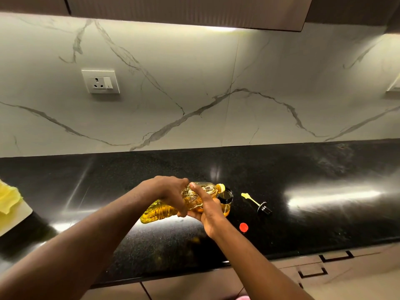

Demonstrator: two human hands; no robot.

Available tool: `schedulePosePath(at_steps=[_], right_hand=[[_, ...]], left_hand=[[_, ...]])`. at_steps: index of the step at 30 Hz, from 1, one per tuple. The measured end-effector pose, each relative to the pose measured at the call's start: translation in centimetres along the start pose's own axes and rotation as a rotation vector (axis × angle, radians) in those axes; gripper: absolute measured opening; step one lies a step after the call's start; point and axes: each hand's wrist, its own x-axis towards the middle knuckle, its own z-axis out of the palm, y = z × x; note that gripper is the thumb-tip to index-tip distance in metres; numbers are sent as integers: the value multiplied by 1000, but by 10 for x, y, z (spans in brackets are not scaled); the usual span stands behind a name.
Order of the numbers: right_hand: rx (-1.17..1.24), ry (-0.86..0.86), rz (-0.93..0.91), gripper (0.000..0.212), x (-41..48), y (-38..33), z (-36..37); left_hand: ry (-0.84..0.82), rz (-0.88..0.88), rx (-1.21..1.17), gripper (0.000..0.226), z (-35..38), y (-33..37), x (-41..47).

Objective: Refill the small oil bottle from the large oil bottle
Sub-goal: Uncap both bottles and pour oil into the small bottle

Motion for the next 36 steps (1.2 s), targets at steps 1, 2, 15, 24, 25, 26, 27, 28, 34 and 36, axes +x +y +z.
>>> schedulePosePath(at_steps=[1, 2, 15, 24, 25, 26, 27, 28, 34, 36], right_hand=[[1, -1, 0, 118, 0, 0, 0], [1, -1, 0, 116, 1, 0, 0], [0, 9, 12, 124, 1, -3, 1], [2, 12, 19, 134, 2, -4, 1], [-1, 11, 23, 134, 2, -4, 1], [-3, 8, 23, 132, 2, -5, 1], [-3, 6, 19, 129, 2, -5, 1], [-2, 5, 13, 125, 1, -5, 1], [-15, 3, 22, 129, 3, -6, 1], [-22, -2, 22, 128, 3, -6, 0]], left_hand=[[1, -1, 1, 110, 0, 0, 0], [1, -2, 0, 111, 1, 0, 0], [-8, 3, -16, 111, -1, -1, 0], [-13, 4, -26, 111, -3, -2, 2], [-15, 3, -27, 112, -3, -2, 1], [-17, 3, -27, 112, -3, -1, 2], [-18, 2, -27, 112, -4, -1, 2], [-18, 1, -28, 112, -4, -1, 2], [-16, 3, -34, 112, -5, -2, 2], [-13, 2, -34, 113, -4, -2, 1]])
